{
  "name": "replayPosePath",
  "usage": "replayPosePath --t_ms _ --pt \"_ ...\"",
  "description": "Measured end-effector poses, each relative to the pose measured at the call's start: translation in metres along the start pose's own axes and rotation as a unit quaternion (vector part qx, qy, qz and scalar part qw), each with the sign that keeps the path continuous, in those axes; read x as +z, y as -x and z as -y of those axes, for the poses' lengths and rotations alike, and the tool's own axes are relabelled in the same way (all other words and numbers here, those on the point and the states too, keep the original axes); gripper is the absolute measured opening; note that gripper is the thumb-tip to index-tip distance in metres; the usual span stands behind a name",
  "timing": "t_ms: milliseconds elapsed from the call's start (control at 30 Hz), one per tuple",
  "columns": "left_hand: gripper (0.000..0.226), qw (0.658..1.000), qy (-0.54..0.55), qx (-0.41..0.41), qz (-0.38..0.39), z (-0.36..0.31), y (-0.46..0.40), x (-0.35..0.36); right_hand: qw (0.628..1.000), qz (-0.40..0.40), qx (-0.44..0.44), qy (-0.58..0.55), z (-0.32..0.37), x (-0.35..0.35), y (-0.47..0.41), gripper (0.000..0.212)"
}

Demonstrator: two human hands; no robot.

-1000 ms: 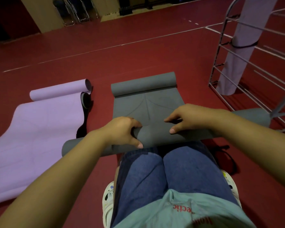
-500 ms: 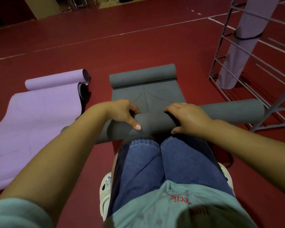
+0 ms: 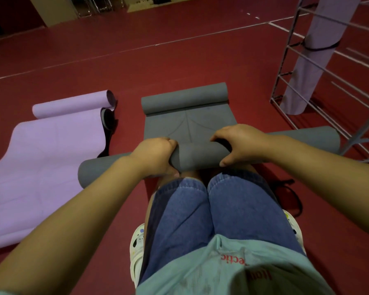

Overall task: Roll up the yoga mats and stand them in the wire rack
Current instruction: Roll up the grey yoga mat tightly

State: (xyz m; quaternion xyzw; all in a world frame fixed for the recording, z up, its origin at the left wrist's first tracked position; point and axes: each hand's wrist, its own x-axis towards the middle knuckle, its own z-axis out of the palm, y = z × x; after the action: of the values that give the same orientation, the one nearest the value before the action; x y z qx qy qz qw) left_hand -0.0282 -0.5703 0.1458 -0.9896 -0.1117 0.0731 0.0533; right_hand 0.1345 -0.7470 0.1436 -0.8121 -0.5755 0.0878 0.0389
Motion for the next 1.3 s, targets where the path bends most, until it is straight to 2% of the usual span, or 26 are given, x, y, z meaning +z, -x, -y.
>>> replayPosePath --t_ms 100,233,400,500,600,700,800,967,1167,1233,1300 --pt "0.071 0.999 0.035 -0.007 -0.004 0.008 -0.005 -0.002 0.998 0.006 -0.001 0.055 0.006 0.006 -0.003 0.084" --pt "0.074 0.995 0.098 -0.013 0.012 0.014 -0.008 -0.007 0.999 -0.013 0.012 0.05 0.008 0.007 -0.006 0.075" --pt "0.062 0.997 0.069 0.012 -0.021 0.012 0.001 -0.024 0.998 -0.013 -0.015 0.059 0.009 -0.024 0.005 0.072" --pt "0.063 0.995 0.079 0.05 -0.017 0.006 0.019 -0.048 0.998 -0.003 -0.035 0.047 0.017 -0.048 0.026 0.069" --pt "0.047 0.988 0.13 0.08 0.023 -0.002 0.046 -0.073 0.998 0.016 -0.055 0.005 0.023 -0.066 0.058 0.07" --pt "0.048 0.977 0.166 0.093 0.096 -0.016 0.066 -0.078 0.996 0.055 -0.063 -0.019 0.027 -0.062 0.081 0.073" --pt "0.046 0.964 0.184 0.093 0.169 -0.03 0.064 -0.051 0.992 0.101 -0.056 -0.04 0.029 -0.029 0.084 0.076" --pt "0.029 0.915 0.309 0.025 0.258 -0.018 0.042 -0.024 0.974 0.17 -0.014 -0.151 0.012 -0.009 0.065 0.067" --pt "0.025 0.863 0.363 0.002 0.35 -0.011 0.015 -0.022 0.944 0.277 -0.006 -0.179 0.001 -0.015 0.032 0.05" --pt "0.023 0.857 0.365 -0.004 0.363 -0.009 0.01 -0.022 0.949 0.27 0.001 -0.163 0.004 -0.019 0.035 0.057" --pt "0.022 0.849 0.372 -0.009 0.375 -0.008 0.007 -0.019 0.968 0.197 -0.004 -0.152 0.009 -0.024 0.045 0.072"
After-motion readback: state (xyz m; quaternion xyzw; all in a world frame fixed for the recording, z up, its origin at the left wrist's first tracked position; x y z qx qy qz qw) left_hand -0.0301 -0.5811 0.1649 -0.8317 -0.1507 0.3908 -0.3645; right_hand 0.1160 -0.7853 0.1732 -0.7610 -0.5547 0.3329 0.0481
